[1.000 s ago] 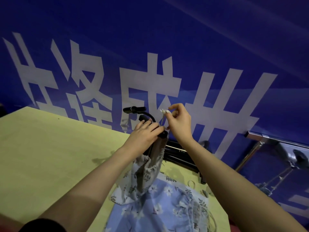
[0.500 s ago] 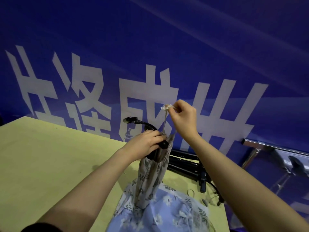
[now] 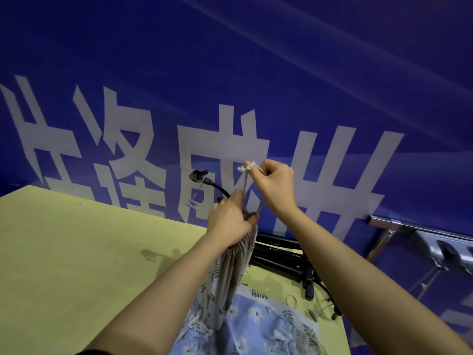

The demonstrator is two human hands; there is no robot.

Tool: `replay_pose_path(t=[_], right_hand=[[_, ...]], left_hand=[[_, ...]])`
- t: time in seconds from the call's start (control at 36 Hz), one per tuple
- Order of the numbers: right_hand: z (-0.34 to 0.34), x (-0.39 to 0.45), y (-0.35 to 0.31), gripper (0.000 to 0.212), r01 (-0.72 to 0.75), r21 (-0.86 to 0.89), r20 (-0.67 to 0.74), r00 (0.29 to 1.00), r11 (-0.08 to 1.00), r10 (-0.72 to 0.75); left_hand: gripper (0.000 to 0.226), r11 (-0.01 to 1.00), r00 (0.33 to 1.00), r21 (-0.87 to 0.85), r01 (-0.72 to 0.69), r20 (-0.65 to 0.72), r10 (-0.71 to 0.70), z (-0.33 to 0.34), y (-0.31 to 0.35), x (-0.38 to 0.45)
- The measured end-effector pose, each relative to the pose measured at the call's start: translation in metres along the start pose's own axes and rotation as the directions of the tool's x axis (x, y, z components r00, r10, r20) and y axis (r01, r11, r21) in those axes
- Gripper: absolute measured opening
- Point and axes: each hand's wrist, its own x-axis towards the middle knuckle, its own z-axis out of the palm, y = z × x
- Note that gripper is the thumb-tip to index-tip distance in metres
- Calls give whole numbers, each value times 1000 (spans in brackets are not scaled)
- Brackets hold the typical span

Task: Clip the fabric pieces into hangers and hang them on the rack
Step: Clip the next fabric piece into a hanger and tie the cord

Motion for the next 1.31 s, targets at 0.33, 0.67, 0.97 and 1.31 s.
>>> replay_pose_path(t=[0.33, 0.67, 0.97, 1.31], right_hand=[[-6, 15, 1, 39, -154, 85, -189, 967, 984, 168], [-10, 56, -42, 40, -95, 203, -236, 961, 974, 143], [-16, 62, -55, 39, 181, -244, -92, 974, 953, -208], [-29, 49, -61, 50, -2, -197, -233, 971, 980, -45]], left_hand=[[45, 975, 981, 167, -149, 148, 125, -5, -4, 6], [41, 979, 987, 148, -138, 105, 123, -42, 10, 33], [41, 965, 989, 260, -35, 151, -5, -46, 19, 41], [54, 990, 995, 108, 95, 15, -97, -35, 21, 38]])
